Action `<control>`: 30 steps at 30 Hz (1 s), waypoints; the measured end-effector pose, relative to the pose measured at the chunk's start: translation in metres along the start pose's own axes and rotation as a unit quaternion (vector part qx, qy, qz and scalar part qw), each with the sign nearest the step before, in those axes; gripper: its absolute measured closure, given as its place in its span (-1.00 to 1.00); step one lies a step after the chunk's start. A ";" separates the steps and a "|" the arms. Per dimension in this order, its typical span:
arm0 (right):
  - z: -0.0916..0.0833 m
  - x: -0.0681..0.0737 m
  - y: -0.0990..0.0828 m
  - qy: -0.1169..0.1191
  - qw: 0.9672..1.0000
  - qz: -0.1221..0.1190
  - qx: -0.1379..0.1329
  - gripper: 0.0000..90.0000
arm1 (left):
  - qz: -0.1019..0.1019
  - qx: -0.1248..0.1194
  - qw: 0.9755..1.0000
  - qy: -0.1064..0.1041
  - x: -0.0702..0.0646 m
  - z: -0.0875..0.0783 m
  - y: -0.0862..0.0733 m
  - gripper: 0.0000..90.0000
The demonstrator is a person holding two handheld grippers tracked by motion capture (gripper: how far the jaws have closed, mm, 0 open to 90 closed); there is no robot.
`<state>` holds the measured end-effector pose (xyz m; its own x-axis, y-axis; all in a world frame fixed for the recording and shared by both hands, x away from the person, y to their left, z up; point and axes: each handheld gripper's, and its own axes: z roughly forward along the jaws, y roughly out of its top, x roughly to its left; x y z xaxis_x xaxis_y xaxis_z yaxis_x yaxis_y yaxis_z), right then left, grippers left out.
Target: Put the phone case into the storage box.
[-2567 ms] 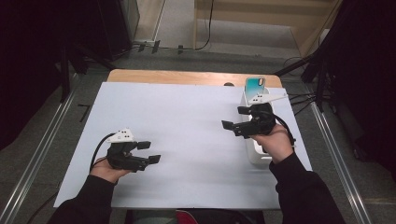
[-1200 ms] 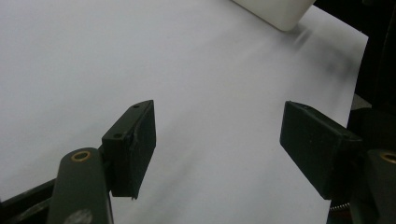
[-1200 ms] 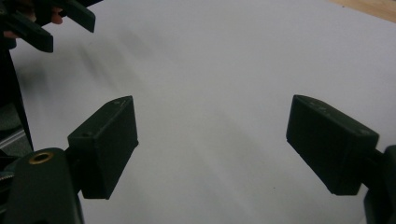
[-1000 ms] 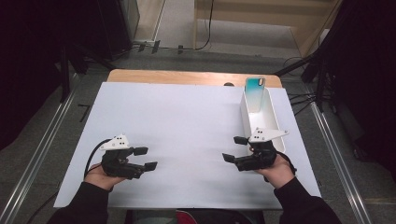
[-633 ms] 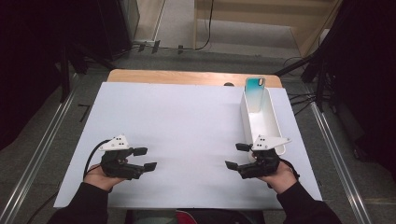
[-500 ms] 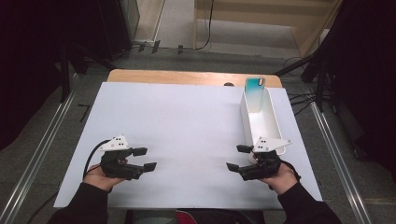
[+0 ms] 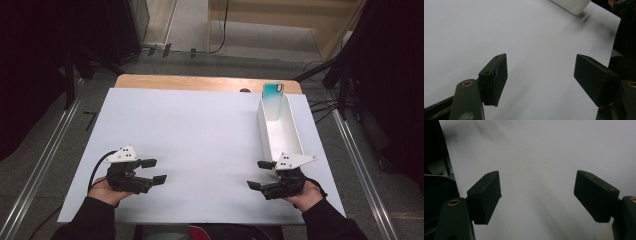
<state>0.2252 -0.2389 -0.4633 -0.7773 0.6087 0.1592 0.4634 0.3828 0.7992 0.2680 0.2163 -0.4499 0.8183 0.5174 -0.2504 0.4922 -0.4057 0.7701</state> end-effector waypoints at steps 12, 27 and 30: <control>-0.006 -0.002 -0.008 0.000 1.000 0.004 0.000 -0.55 | 0.000 -0.002 1.000 0.000 0.000 -0.001 -0.001 -0.41; -0.008 -0.003 -0.010 -0.002 1.000 0.006 0.002 -0.55 | -0.001 -0.003 1.000 0.000 0.000 -0.001 -0.001 -0.41; -0.008 -0.004 -0.010 -0.001 1.000 0.006 0.004 -0.55 | -0.002 -0.002 1.000 0.000 0.000 -0.001 -0.001 -0.41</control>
<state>0.2197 -0.2507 -0.4676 -0.7703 0.6153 0.1678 0.4768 0.3809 0.7922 0.2672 0.2174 -0.4505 0.8170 0.5181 -0.2532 0.4932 -0.4004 0.7723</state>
